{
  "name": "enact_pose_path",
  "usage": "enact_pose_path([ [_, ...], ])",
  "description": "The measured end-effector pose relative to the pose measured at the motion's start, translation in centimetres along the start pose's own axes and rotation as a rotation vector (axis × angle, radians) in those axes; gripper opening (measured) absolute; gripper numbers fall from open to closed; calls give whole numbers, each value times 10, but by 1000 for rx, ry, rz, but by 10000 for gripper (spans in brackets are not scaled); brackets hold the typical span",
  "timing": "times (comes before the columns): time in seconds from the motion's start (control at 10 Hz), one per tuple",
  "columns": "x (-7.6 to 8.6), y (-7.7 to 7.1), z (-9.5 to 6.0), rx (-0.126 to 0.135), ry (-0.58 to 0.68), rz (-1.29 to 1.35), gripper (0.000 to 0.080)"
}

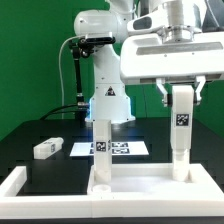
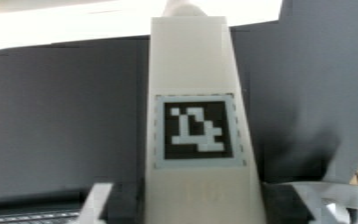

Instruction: Assemble desk

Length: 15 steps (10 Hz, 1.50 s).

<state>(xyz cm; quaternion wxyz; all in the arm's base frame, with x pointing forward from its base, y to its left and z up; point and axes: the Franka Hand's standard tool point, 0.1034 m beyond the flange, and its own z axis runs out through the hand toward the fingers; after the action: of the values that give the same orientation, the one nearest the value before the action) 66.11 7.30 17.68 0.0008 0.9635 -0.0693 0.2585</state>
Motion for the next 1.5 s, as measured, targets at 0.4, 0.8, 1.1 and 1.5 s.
enact_pose_path([
  [0.4,-2,-3,2,0,2,4,290],
  [0.8,-22,-41,23,-2,83,-40,290],
  [1.1,-23,-24,26,-20,75,-65,290],
  [1.5,-30,-20,35,-30,70,-74,290],
])
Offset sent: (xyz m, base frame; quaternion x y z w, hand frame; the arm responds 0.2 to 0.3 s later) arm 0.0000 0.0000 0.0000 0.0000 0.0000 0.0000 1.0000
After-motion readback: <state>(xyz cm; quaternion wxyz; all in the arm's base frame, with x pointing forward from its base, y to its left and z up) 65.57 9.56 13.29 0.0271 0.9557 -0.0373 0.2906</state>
